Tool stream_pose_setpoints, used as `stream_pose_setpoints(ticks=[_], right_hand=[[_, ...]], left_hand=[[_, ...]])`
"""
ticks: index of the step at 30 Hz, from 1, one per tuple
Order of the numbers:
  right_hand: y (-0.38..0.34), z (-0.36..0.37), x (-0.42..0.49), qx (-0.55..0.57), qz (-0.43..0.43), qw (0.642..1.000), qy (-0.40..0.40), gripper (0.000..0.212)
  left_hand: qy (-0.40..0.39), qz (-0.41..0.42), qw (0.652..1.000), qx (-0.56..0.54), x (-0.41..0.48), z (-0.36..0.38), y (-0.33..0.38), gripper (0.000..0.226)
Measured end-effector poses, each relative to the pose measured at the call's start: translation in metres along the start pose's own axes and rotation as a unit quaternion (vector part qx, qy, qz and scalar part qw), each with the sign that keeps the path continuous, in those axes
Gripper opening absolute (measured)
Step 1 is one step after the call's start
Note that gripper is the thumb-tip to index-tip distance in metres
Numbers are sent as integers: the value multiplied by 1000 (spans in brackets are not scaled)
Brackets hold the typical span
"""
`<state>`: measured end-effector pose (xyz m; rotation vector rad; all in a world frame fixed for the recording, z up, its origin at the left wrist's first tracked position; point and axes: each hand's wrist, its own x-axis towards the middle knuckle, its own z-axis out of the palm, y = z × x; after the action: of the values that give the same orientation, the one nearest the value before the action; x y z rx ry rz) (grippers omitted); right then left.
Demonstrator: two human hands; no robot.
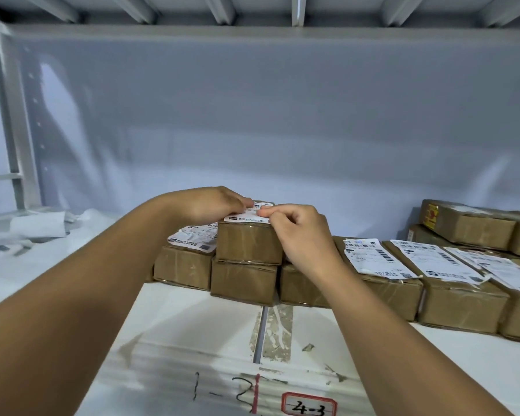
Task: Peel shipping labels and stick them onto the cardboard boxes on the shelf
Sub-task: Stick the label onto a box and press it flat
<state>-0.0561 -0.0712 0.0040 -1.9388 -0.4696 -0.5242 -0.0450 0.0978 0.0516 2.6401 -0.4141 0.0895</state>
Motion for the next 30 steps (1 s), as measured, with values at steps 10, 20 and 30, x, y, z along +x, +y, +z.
stream_pose_setpoints(ticks=[10, 20, 30], right_hand=[[0, 1, -2, -23, -19, 999, -21, 32], [1, 3, -4, -61, -27, 998, -9, 35], [6, 2, -10, -219, -74, 971, -56, 60]], left_hand=[[-52, -1, 998, -27, 10, 10, -12, 52], [84, 120, 983, -111, -25, 27, -11, 29], [369, 135, 902, 178, -53, 53, -40, 71]])
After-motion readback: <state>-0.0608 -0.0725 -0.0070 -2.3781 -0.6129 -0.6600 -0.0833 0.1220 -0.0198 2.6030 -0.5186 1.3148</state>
